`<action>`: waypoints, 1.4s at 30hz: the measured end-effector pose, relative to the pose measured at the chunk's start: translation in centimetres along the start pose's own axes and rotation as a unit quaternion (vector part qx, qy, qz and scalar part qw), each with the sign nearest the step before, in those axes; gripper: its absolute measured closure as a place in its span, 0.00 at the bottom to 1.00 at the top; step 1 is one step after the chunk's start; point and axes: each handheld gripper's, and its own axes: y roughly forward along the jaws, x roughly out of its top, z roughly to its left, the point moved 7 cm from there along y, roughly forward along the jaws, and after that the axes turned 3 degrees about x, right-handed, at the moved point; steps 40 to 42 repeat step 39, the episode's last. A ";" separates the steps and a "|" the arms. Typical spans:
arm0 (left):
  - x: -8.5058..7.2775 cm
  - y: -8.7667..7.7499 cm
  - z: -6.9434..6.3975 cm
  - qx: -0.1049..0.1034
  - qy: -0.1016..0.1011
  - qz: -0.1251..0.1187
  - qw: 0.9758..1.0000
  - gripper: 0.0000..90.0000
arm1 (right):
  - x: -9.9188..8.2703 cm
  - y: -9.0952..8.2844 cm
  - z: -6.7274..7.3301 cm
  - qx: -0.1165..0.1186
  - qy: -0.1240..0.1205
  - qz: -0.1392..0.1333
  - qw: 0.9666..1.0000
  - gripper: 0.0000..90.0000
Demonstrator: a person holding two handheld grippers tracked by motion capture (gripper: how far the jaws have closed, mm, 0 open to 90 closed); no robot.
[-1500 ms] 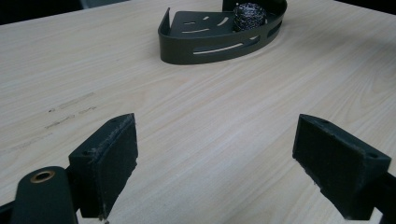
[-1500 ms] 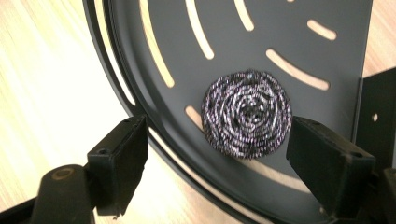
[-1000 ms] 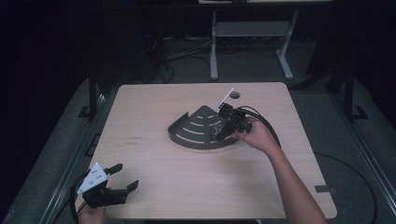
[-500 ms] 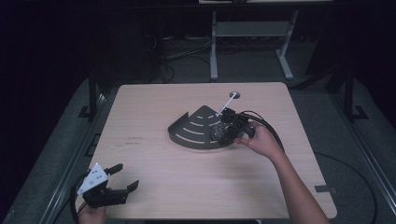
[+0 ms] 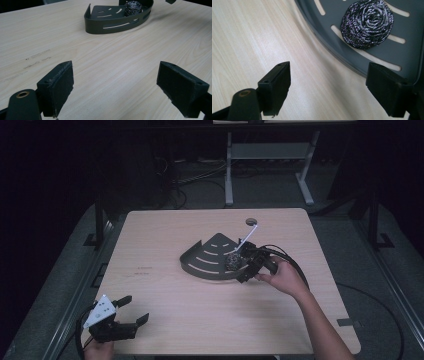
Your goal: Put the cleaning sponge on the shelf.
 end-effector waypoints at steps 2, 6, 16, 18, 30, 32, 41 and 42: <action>0.0 0.0 0.0 0.000 -0.001 -0.001 1.000 0.15 | -0.4 0.1 0.3 -0.001 -0.005 -0.001 1.000 0.22; 0.0 0.0 0.0 -0.001 0.000 0.000 1.000 0.15 | -0.9 0.2 0.7 -0.002 -0.007 -0.001 1.000 0.22; 0.0 0.1 -0.1 -0.001 0.001 0.001 1.000 0.15 | -2.4 0.5 1.6 -0.001 -0.011 -0.005 1.000 0.21; 0.0 0.1 -0.1 -0.001 0.001 0.002 1.000 0.15 | -2.7 0.5 1.8 -0.001 -0.012 -0.005 1.000 0.21; 0.0 0.2 -0.2 -0.002 0.002 0.003 1.000 0.15 | -5.0 0.8 2.8 -0.002 -0.012 -0.009 1.000 0.21; 0.0 0.1 -0.2 -0.002 0.002 0.002 1.000 0.15 | -5.2 0.9 2.9 -0.003 -0.012 -0.010 1.000 0.21; 0.1 0.1 -0.2 -0.002 0.005 0.004 1.000 0.15 | -7.1 1.2 4.0 -0.002 -0.011 -0.032 0.999 0.21; 0.1 0.1 -0.2 -0.002 0.005 0.004 1.000 0.15 | -7.1 1.2 4.0 -0.002 -0.011 -0.032 0.999 0.21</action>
